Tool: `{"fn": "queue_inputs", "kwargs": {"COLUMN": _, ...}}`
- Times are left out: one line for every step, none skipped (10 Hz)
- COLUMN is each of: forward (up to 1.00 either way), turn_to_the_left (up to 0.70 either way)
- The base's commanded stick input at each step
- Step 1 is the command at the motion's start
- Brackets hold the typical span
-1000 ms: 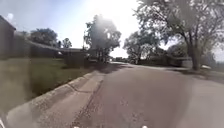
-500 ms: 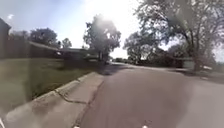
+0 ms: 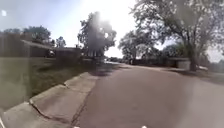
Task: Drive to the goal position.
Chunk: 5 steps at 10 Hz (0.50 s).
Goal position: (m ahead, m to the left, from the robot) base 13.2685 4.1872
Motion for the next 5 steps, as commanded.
{"fn": "queue_inputs", "kwargs": {"forward": 1.0, "turn_to_the_left": 0.0}}
{"fn": "queue_inputs", "kwargs": {"forward": 1.0, "turn_to_the_left": 0.0}}
{"fn": "queue_inputs", "kwargs": {"forward": 1.0, "turn_to_the_left": 0.0}}
{"fn": "queue_inputs", "kwargs": {"forward": 1.0, "turn_to_the_left": 0.0}}
{"fn": "queue_inputs", "kwargs": {"forward": 1.0, "turn_to_the_left": 0.0}}
